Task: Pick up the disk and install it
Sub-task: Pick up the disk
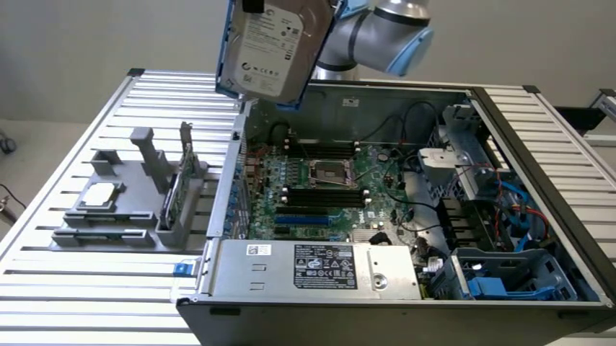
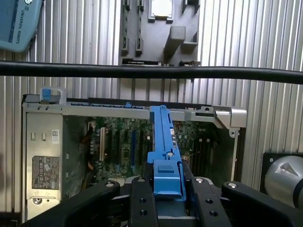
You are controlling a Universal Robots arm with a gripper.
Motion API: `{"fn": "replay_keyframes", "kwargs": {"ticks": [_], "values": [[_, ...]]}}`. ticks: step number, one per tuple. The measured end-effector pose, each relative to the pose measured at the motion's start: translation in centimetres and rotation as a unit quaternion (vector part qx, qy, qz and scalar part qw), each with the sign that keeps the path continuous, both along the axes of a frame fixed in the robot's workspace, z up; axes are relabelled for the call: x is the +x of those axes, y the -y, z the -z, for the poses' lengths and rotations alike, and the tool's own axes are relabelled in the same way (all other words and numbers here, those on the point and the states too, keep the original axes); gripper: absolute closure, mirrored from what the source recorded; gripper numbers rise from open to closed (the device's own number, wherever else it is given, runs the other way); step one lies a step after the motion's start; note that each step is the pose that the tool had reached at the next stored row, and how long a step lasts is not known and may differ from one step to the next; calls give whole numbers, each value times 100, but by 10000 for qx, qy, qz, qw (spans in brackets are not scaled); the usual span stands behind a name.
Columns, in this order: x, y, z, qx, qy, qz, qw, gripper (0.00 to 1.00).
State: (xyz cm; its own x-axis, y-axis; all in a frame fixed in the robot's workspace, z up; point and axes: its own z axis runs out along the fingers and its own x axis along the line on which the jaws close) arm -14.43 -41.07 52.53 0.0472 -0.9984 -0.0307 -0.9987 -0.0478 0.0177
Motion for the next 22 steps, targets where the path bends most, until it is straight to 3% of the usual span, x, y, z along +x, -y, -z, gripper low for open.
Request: {"fn": "replay_keyframes", "kwargs": {"ticks": [15, 22], "values": [[635, 197, 25, 0, 0, -3, 10000, 67], [952, 323, 40, 0, 0, -2, 10000, 67]]}}
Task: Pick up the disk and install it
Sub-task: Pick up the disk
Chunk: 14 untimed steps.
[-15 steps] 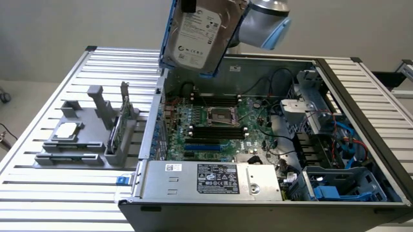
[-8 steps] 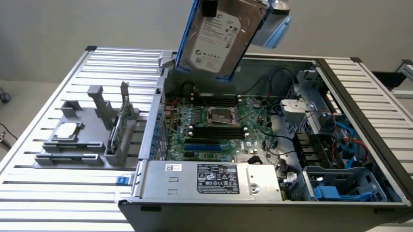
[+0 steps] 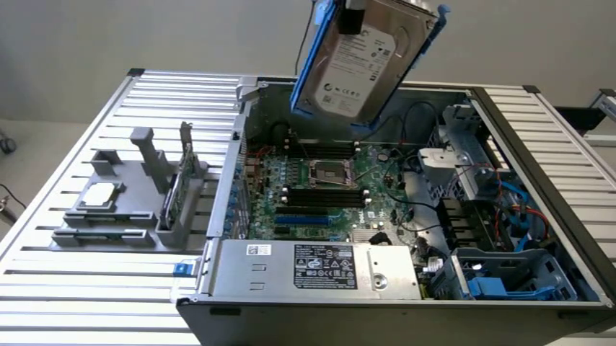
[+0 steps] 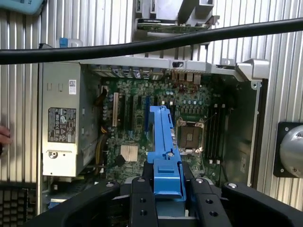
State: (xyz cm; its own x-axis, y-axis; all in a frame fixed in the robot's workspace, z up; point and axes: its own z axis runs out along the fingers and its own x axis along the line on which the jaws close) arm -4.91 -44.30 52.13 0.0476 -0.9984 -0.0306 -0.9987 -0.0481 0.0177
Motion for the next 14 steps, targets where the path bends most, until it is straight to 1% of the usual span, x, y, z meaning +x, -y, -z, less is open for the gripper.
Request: {"fn": "replay_keyframes", "kwargs": {"ticks": [14], "values": [[637, 271, 32, 0, 0, 0, 10000, 67]]}}
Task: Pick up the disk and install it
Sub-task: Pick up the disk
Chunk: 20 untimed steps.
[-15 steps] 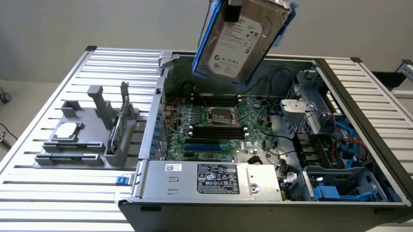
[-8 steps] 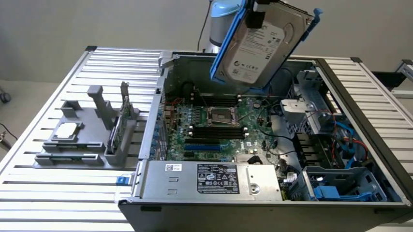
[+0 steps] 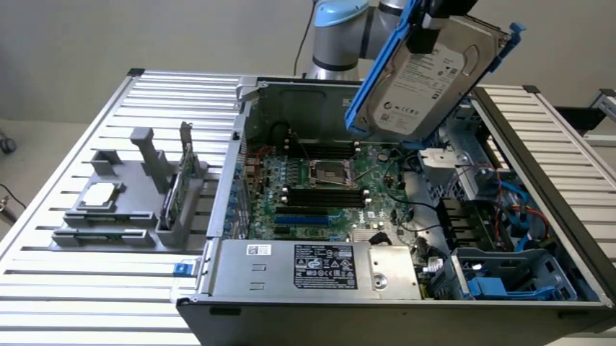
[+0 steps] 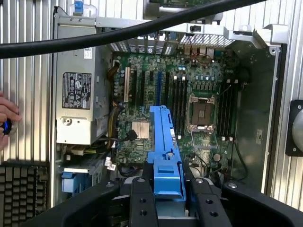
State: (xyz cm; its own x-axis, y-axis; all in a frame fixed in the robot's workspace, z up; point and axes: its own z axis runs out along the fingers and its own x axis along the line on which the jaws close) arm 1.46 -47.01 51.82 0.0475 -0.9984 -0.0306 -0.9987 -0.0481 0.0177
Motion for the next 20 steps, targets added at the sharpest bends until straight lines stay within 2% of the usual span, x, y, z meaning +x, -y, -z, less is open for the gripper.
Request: {"fn": "replay_keyframes", "kwargs": {"ticks": [5, 10, 13, 20], "values": [[192, 113, 16, 0, 0, -1, 10000, 67], [327, 264, 39, 0, 0, -1, 10000, 67], [389, 368, 53, 0, 0, -1, 10000, 67], [485, 642, 90, 0, 0, -1, 10000, 67]]}}
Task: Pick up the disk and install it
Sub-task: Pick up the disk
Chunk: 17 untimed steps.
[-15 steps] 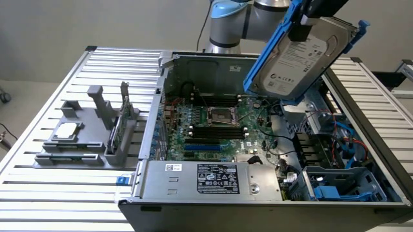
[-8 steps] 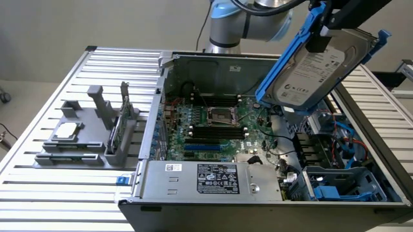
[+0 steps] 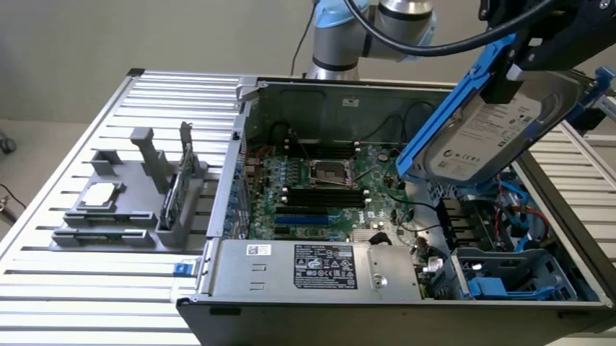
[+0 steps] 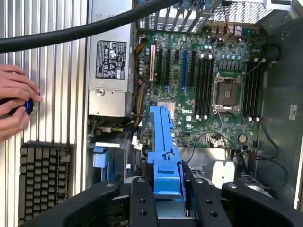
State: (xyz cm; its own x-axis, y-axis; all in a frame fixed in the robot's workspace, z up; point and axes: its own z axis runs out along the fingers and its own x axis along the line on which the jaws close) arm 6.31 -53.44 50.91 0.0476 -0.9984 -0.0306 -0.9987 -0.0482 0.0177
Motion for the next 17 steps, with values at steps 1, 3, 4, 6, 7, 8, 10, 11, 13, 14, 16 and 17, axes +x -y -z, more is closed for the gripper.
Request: {"fn": "replay_keyframes", "kwargs": {"ticks": [1, 3, 4, 6, 7, 8, 10, 11, 13, 14, 16, 17], "values": [[11, 40, 2, 0, 0, 0, 10000, 67], [30, 122, 6, 0, 0, 0, 10000, 67], [38, 164, 7, 0, 0, 0, 10000, 67], [53, 247, 9, 0, 0, 0, 10000, 67], [60, 288, 11, 0, 0, 0, 10000, 67], [66, 330, 12, 0, 0, 0, 10000, 67], [81, 409, 15, 0, 0, 0, 10000, 67], [90, 445, 16, 0, 0, 0, 10000, 67], [111, 519, 19, 0, 0, 0, 10000, 67], [122, 551, 20, -1, 0, 0, 10000, 67], [148, 594, 32, 0, 0, 0, 10000, 67], [163, 604, 39, 0, 3, 0, 10000, 67]]}}
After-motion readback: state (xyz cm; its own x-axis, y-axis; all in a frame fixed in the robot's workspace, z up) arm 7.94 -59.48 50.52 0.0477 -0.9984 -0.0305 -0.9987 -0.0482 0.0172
